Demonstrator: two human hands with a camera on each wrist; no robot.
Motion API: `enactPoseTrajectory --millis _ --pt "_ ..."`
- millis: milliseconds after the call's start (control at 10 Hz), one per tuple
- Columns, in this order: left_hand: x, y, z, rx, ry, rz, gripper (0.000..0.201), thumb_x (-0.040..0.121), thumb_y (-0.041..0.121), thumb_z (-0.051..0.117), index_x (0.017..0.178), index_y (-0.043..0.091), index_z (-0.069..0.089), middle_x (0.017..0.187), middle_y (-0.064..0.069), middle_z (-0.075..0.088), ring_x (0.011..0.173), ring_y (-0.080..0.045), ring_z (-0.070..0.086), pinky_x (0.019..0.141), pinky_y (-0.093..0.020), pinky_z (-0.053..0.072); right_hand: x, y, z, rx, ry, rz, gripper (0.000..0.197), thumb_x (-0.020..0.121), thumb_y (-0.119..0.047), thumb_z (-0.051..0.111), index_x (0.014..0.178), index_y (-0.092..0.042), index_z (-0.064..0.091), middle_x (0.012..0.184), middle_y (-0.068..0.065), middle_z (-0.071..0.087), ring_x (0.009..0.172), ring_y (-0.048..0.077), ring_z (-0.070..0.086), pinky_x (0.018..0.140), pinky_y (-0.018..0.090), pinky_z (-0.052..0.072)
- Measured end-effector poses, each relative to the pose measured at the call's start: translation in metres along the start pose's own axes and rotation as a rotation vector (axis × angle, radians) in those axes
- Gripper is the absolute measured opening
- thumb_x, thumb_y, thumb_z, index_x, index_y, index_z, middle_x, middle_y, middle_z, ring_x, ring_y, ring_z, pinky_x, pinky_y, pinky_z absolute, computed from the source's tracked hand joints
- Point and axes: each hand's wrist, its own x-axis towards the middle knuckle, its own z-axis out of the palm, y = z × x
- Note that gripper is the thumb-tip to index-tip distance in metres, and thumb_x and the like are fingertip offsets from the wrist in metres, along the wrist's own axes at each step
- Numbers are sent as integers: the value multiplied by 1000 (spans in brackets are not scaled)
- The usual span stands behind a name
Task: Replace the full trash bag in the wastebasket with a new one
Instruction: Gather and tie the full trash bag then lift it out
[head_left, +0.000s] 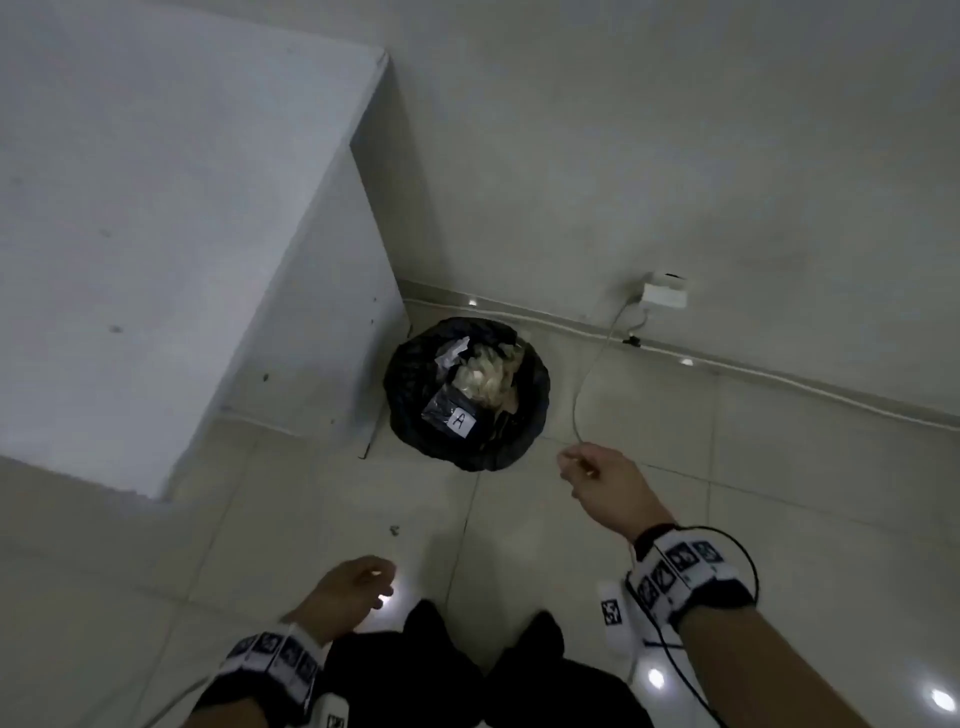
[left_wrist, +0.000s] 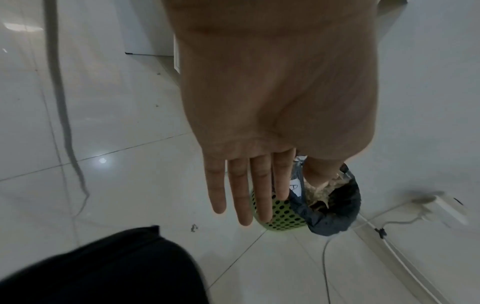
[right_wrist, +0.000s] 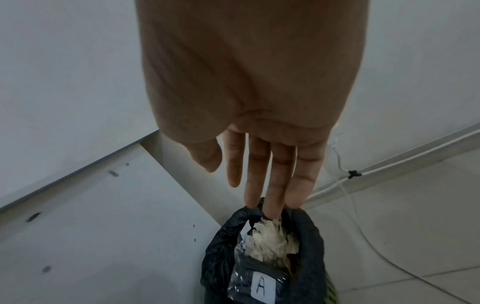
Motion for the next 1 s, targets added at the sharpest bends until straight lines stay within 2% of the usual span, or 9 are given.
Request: enactPoseTrajectory --millis 200,300,400,500,600,700,800,900,1000 --pt "125 42 16 -135 107 140 19 99 21 55 110 13 68 102 -10 73 80 -17 65 64 -22 46 108 43 53 159 -31 64 16 99 -34 55 98 -26 68 94 0 74 79 19 71 71 29 55" --pt "191 57 23 -197 206 249 14 96 25 59 105 19 68 104 -8 73 92 -24 67 76 -32 50 151 86 97 285 27 155 18 98 -34 55 93 -21 68 91 4 74 76 23 71 76 40 59" --pt "251 65 23 -327 506 353 13 89 30 62 101 28 66 109 -7 70 103 -28 65 93 -42 51 190 120 139 377 200 257 44 84 -65 53 90 -22 62 87 5 71 82 30 69 80 52 59" --pt "288 79 13 -538 619 319 39 96 35 51 132 20 54 129 -2 60 118 -23 57 108 -41 43 223 132 170 593 332 353 67 84 -73 40 110 -13 54 105 10 65 97 34 63 86 55 56" --pt "320 77 5 -554 460 139 46 100 42 39 133 14 52 128 -7 61 114 -30 59 99 -47 49 232 124 190 1003 252 464 78 88 -73 29 140 -17 46 137 8 57 121 36 56 102 56 47" --pt "326 70 10 -751 256 96 58 92 57 44 125 13 63 111 -13 72 99 -33 69 82 -53 58 221 126 196 1238 222 457 48 102 -48 41 137 -17 53 130 6 63 114 32 60 92 48 52" --pt "296 70 17 -773 288 113 45 99 38 50 129 5 58 113 -10 68 82 -22 63 71 -30 57 211 135 198 1367 170 405 33 104 -28 48 131 -11 58 112 7 70 100 26 66 78 43 55" --pt "298 62 18 -794 244 148 45 104 26 39 140 1 46 122 -13 63 78 -21 58 88 -36 48 207 135 199 1286 182 359 28 104 -17 46 127 -8 60 112 13 70 99 29 67 80 47 57" --pt "333 56 10 -801 176 65 45 106 33 35 138 3 48 109 -16 62 110 -36 59 98 -49 44 216 133 198 1054 336 307 29 104 -22 44 125 -8 59 119 18 67 103 31 64 97 53 52"
